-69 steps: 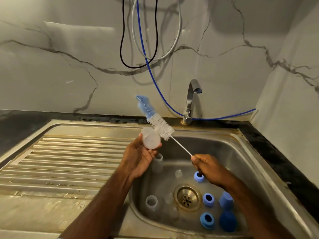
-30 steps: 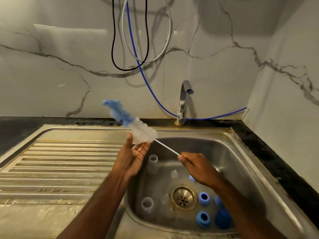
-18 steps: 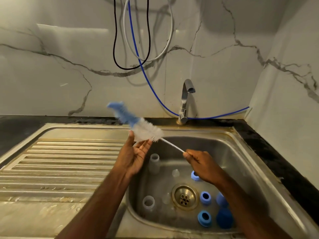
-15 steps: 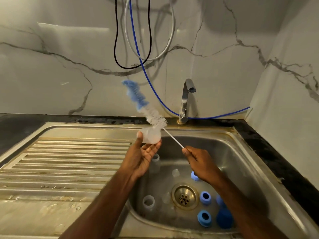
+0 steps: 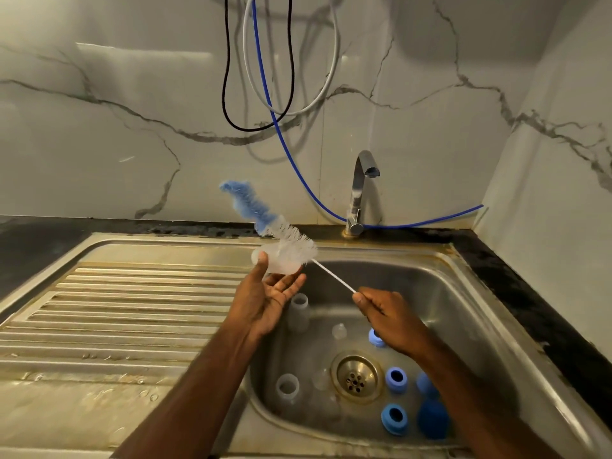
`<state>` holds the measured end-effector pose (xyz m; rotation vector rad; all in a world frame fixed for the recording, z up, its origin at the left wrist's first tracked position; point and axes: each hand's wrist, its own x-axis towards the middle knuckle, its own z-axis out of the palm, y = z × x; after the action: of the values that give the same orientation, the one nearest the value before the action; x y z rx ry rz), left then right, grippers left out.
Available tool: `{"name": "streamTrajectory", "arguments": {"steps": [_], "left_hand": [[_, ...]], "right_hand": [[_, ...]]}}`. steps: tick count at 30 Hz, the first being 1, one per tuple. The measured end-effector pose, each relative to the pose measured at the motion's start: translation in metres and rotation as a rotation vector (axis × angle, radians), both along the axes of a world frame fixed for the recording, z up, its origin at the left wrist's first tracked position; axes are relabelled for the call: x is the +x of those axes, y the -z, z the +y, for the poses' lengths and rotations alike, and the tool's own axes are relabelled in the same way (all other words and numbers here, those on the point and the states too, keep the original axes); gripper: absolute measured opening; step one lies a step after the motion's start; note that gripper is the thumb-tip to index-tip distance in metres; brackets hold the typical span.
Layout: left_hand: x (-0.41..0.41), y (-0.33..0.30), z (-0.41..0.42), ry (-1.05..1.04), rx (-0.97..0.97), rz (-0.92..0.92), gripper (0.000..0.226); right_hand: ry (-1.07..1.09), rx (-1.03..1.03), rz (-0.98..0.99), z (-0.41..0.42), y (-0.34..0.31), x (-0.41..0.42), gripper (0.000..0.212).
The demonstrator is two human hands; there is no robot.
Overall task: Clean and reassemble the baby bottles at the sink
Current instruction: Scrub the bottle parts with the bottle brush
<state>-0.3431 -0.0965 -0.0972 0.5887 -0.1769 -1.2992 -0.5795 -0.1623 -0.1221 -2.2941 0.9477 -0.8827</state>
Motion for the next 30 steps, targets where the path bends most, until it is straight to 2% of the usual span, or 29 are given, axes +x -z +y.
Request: {"name": "streamTrajectory", "arguments": {"steps": [2,3,5,7,9,11,12,17,20,23,26,30], "left_hand": [[0.003,0.005,0.000,0.022,0.030,-0.115,0.049],[0.003,0.006,0.000,0.011,0.044,-0.230,0.051],[0.004,0.007,0.000,-0.062,0.050,-0.525,0.057],[0.006,0.010,0.001,-0.113,0.057,-0.851,0.074],[0.005,0.016,0.002,-0.124,0.081,-1.260,0.084],[0.004,0.022,0.002,-0.117,0.081,-1.599,0.080],[0.004,0.023,0.002,-0.108,0.066,-1.703,0.076],[0.001,0.030,0.001,0.026,0.061,-1.936,0.075],[-0.005,0.035,0.000,0.067,0.079,-1.921,0.067],[-0.009,0.042,0.000,0.143,0.071,-1.931,0.069],[-0.013,0.049,-0.001,0.252,0.174,-2.034,0.072],[-0.018,0.060,-0.004,0.348,0.325,-2.276,0.092]], "right_hand": [[0.046,0.034,0.018,-0.004,0.003,-0.004,0.036],[0.089,0.042,0.013,-0.006,0.003,-0.006,0.037],[0.167,0.058,-0.001,-0.011,0.002,-0.013,0.037],[0.207,0.104,-0.024,-0.016,0.002,-0.021,0.037],[0.241,0.152,-0.033,-0.019,0.004,-0.028,0.038],[0.266,0.174,-0.018,-0.020,0.006,-0.031,0.039],[0.271,0.179,-0.006,-0.020,0.007,-0.031,0.039],[0.280,0.196,0.075,-0.023,0.013,-0.032,0.041],[0.270,0.211,0.116,-0.024,0.014,-0.033,0.041],[0.274,0.265,0.133,-0.025,0.015,-0.037,0.039],[0.292,0.300,0.129,-0.025,0.014,-0.042,0.036],[0.289,0.326,0.139,-0.024,0.012,-0.042,0.034]]}}
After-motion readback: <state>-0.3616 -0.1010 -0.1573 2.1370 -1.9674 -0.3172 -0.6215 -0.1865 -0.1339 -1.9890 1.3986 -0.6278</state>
